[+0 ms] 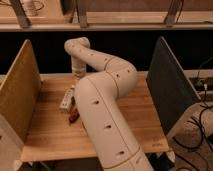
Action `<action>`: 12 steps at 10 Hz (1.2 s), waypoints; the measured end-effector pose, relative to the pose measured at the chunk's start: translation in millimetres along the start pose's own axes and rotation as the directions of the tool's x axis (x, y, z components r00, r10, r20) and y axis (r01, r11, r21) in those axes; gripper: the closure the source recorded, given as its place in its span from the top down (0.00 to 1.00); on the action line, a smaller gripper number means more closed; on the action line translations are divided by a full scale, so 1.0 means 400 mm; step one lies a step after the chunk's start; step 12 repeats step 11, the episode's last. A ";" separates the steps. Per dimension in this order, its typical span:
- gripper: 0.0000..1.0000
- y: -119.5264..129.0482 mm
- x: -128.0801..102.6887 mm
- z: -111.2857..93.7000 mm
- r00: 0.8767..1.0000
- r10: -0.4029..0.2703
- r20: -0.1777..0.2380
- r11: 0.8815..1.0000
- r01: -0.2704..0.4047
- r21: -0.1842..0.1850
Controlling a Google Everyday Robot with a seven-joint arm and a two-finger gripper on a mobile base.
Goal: Place the ceramic cup over the eraser
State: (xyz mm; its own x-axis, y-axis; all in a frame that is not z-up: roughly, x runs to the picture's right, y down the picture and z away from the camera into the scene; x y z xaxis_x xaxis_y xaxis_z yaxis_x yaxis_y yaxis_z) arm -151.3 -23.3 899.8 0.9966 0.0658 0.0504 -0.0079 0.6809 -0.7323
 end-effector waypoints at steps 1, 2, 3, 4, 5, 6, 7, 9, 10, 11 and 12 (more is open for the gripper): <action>0.43 0.000 0.000 0.000 1.000 0.000 0.000 1.000 0.000 0.000; 0.52 0.000 0.000 0.000 1.000 0.000 0.000 1.000 0.000 0.000; 0.65 0.000 0.000 0.000 1.000 0.000 0.000 1.000 0.000 0.000; 0.73 0.000 0.000 0.000 1.000 0.000 0.000 1.000 0.000 0.000; 0.78 0.000 0.000 0.000 1.000 0.000 0.000 1.000 0.000 0.000; 0.80 0.000 0.000 0.000 1.000 0.000 0.000 1.000 0.000 0.000; 0.80 0.000 0.000 0.000 1.000 0.000 0.000 1.000 0.000 0.000; 0.80 0.000 0.000 0.000 1.000 0.000 0.000 1.000 0.000 0.000; 0.80 0.000 0.000 0.000 1.000 0.000 0.000 1.000 0.000 0.000; 0.80 0.000 0.000 0.000 1.000 0.000 0.000 1.000 0.000 0.000; 0.80 0.000 0.000 0.000 1.000 0.000 0.000 1.000 0.000 0.000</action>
